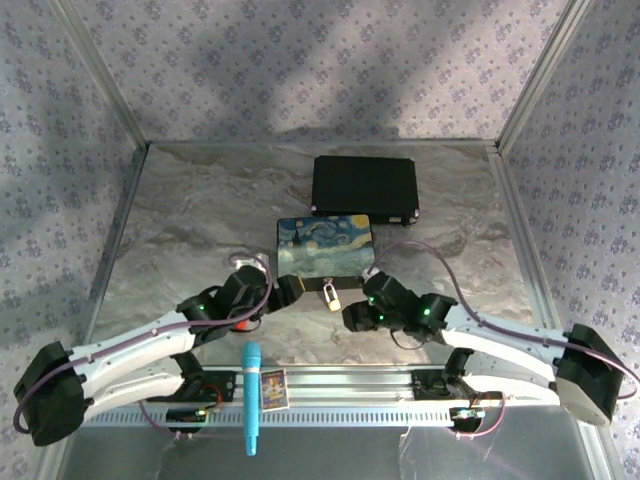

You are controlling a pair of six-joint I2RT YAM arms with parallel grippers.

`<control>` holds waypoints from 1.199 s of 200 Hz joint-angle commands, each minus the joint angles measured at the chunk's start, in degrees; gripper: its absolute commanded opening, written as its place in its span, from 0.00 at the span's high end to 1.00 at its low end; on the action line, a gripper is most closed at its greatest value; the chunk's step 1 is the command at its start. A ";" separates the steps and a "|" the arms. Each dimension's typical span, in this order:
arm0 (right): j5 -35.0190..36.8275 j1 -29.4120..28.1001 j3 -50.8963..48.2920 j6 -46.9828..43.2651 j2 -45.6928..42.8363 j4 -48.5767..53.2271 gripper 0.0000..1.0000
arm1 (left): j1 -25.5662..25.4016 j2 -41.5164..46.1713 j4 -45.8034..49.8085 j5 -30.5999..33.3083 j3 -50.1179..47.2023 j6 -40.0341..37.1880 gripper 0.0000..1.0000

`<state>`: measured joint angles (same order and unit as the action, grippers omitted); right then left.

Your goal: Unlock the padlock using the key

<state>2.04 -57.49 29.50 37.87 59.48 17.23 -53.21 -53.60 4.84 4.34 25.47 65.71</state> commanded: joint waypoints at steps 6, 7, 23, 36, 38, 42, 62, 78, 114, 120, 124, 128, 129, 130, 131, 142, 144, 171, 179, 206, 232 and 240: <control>3.27 -4.68 0.05 5.21 4.42 -5.30 0.42 | -2.93 -1.86 -3.43 3.88 -0.29 3.48 0.25; 3.29 -4.93 0.18 5.25 4.64 -5.38 0.43 | -3.03 -1.90 -3.43 3.99 -0.31 3.47 0.25; 3.66 -7.66 1.94 5.45 8.59 -5.90 0.48 | -4.00 -2.72 -2.89 4.89 -0.25 3.78 0.25; 3.97 -9.61 3.46 5.68 11.69 -5.96 0.52 | -4.09 -2.79 -2.43 5.08 -0.49 4.15 0.25; 3.99 -9.86 3.68 5.72 12.10 -5.98 0.52 | -4.09 -2.75 -2.39 5.20 -0.57 4.18 0.26; 4.07 -10.50 3.87 5.78 12.90 -6.07 0.53 | -4.09 -2.63 -2.38 5.24 -0.81 4.29 0.26; 4.82 -12.81 5.18 6.42 16.60 -6.34 0.54 | -4.09 -1.32 -1.81 6.18 -1.47 4.43 0.26; 5.20 -13.79 6.48 7.21 19.62 -5.75 0.56 | -4.09 -0.46 -0.89 7.01 -1.48 4.34 0.26; 8.61 -14.90 8.83 10.23 23.52 -2.02 0.60 | -4.09 -0.17 -0.95 7.49 -1.66 4.37 0.26; 9.34 -15.17 9.10 10.67 23.69 -1.04 0.60 | -4.09 -0.17 -0.98 7.31 -1.67 4.38 0.26; 9.87 -15.32 9.23 10.90 23.80 -0.62 0.60 | -4.09 -0.25 -1.05 7.27 -1.66 4.38 0.26; 10.06 -15.41 9.31 11.00 23.77 -0.40 0.61 | -4.09 -0.23 -1.06 7.28 -1.66 4.40 0.26; 10.06 -15.41 9.31 11.00 23.77 -0.40 0.61 | -4.09 -0.25 -1.06 7.27 -1.66 4.41 0.26; 10.11 -15.39 9.33 11.09 23.80 -0.38 0.61 | -4.09 -0.31 -1.06 7.27 -1.66 4.42 0.26; 10.20 -15.42 9.35 11.20 23.83 -0.19 0.61 | -4.09 -0.29 -1.06 7.27 -1.66 4.42 0.26; 10.99 -15.67 9.56 11.97 23.96 0.85 0.62 | -4.09 -0.39 -1.14 7.27 -1.66 4.42 0.26; 11.12 -15.71 9.53 12.09 24.05 1.14 0.62 | -4.09 -0.41 -1.19 7.31 -1.66 4.38 0.26; 12.05 -16.52 11.00 13.05 25.21 4.29 0.66 | -4.08 -0.97 -1.33 7.39 -1.51 4.34 0.26; 12.32 -17.08 11.58 13.19 25.72 5.39 0.66 | -4.12 -1.17 -1.46 7.31 -1.41 4.36 0.26; 12.12 -18.18 12.66 13.09 27.63 5.42 0.70 | -4.12 -1.76 -1.85 7.23 -1.22 4.34 0.27; 11.32 -18.52 14.11 14.02 30.27 6.09 0.78 | -4.16 -2.05 -1.85 7.26 -1.28 4.63 0.26; 11.64 -18.98 14.67 14.38 30.80 6.98 0.78 | -4.18 -2.03 -1.84 7.16 -1.24 4.73 0.26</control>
<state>14.33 -75.13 42.44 50.22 87.31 21.85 -57.01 -55.55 3.20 10.35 23.94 69.14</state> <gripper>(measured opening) 0.228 0.738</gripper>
